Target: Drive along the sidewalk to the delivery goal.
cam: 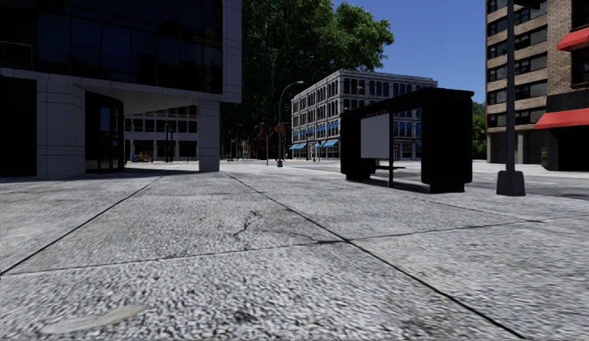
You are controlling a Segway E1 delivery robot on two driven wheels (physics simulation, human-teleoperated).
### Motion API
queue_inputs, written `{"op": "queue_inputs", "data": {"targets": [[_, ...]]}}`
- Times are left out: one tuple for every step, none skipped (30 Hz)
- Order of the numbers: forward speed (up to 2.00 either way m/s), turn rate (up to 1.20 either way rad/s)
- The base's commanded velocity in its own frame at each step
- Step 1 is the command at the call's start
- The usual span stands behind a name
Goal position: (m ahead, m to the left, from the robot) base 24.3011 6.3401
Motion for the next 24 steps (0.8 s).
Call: {"op": "queue_inputs", "data": {"targets": [[2.00,0.00],[2.00,0.00],[2.00,0.00],[2.00,0.00],[2.00,0.00],[2.00,0.00],[2.00,0.00],[2.00,0.00],[2.00,0.00],[2.00,0.00],[2.00,0.00],[2.00,0.00],[2.00,0.00],[2.00,0.00],[2.00,0.00],[2.00,0.00],[2.00,0.00],[2.00,0.00],[2.00,0.00],[2.00,0.00],[2.00,0.00],[2.00,0.00],[2.00,0.00],[2.00,0.00]]}}
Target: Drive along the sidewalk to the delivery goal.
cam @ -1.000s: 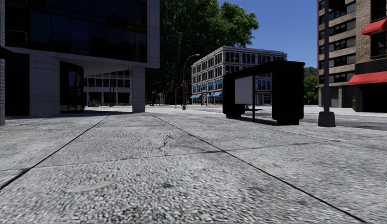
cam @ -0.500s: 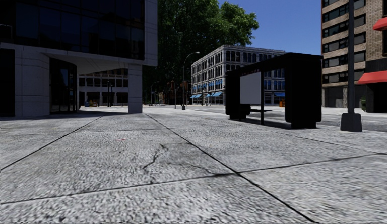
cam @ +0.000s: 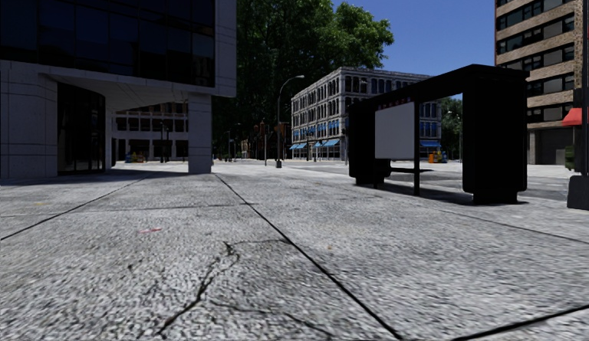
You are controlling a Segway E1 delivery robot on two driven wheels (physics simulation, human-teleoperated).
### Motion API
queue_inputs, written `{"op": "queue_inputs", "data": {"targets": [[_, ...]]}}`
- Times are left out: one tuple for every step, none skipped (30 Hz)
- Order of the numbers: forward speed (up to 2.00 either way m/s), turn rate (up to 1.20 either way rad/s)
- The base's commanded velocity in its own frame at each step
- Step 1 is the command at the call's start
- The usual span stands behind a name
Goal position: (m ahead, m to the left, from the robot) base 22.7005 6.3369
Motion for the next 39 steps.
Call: {"op": "queue_inputs", "data": {"targets": [[2.00,0.00],[2.00,0.00],[2.00,0.00],[2.00,0.00],[2.00,0.00],[2.00,0.00],[2.00,0.00],[2.00,0.00],[2.00,0.00],[2.00,0.00],[2.00,0.00],[2.00,0.00],[2.00,0.00],[2.00,0.00],[2.00,0.00],[2.00,0.00],[2.00,0.00],[2.00,0.00],[2.00,0.00],[2.00,0.00],[2.00,0.00],[2.00,0.00],[2.00,0.00],[2.00,0.00],[2.00,0.00],[2.00,0.00],[2.00,0.00],[2.00,0.00],[2.00,0.00],[2.00,0.00],[2.00,0.00],[2.00,0.00],[2.00,0.00],[2.00,0.00],[2.00,0.00],[2.00,0.00],[2.00,0.00],[2.00,0.00],[2.00,0.00]]}}
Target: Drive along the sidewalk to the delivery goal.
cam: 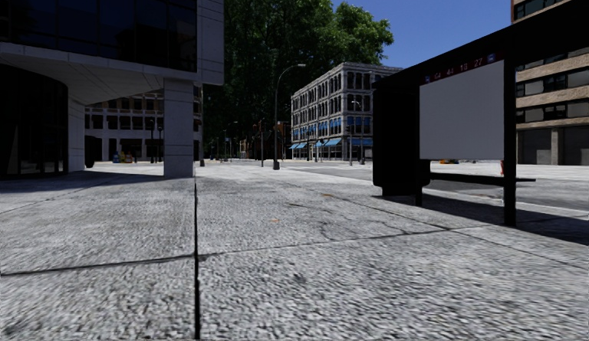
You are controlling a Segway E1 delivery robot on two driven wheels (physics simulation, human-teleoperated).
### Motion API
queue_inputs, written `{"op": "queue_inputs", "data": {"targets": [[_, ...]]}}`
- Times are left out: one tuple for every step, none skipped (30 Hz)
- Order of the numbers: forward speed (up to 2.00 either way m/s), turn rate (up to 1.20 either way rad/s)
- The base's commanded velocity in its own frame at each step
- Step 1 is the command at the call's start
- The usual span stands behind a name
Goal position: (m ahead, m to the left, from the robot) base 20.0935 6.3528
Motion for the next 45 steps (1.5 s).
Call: {"op": "queue_inputs", "data": {"targets": [[2.00,0.00],[2.00,0.00],[2.00,0.00],[2.00,0.00],[2.00,0.00],[2.00,0.00],[2.00,0.00],[2.00,0.00],[2.00,0.00],[2.00,0.00],[2.00,0.00],[2.00,0.00],[2.00,0.00],[2.00,0.00],[2.00,0.00],[2.00,0.00],[2.00,0.00],[2.00,0.00],[2.00,0.00],[2.00,0.00],[2.00,0.00],[2.00,0.00],[2.00,0.00],[2.00,0.00],[2.00,0.00],[2.00,0.00],[2.00,0.03],[2.00,0.06],[2.00,0.08],[2.00,0.11],[2.00,0.11],[2.00,0.15],[2.00,0.20],[2.00,0.23],[2.00,0.24],[2.00,0.24],[2.00,0.24],[2.00,0.24],[2.00,0.24],[2.00,0.24],[2.00,0.24],[2.00,0.24],[2.00,0.24],[2.00,0.24],[2.00,0.24]]}}
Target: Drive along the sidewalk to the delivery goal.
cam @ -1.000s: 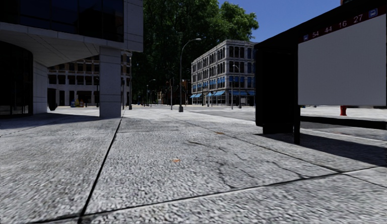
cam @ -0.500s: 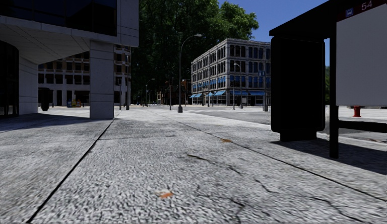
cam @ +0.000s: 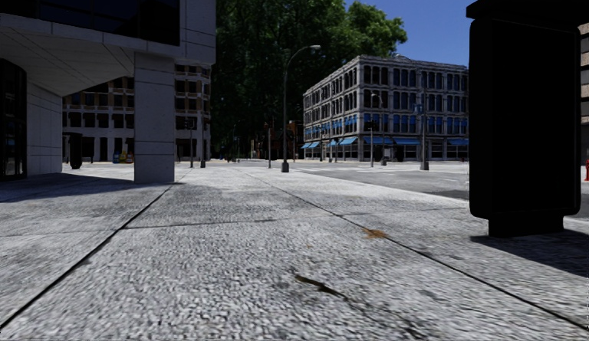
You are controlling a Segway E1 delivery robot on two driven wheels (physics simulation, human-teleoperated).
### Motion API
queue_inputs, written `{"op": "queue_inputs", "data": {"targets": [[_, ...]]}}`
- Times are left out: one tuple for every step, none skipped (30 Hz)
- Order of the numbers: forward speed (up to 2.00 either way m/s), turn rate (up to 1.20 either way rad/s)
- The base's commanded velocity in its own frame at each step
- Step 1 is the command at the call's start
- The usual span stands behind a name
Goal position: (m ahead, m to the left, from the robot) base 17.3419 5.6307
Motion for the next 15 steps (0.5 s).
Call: {"op": "queue_inputs", "data": {"targets": [[2.00,0.24],[2.00,0.24],[2.00,0.24],[2.00,0.24],[2.00,0.24],[2.00,0.24],[2.00,0.24],[2.00,0.24],[2.00,0.24],[2.00,0.24],[2.00,0.24],[2.00,0.24],[2.00,0.24],[2.00,0.24],[2.00,0.24]]}}
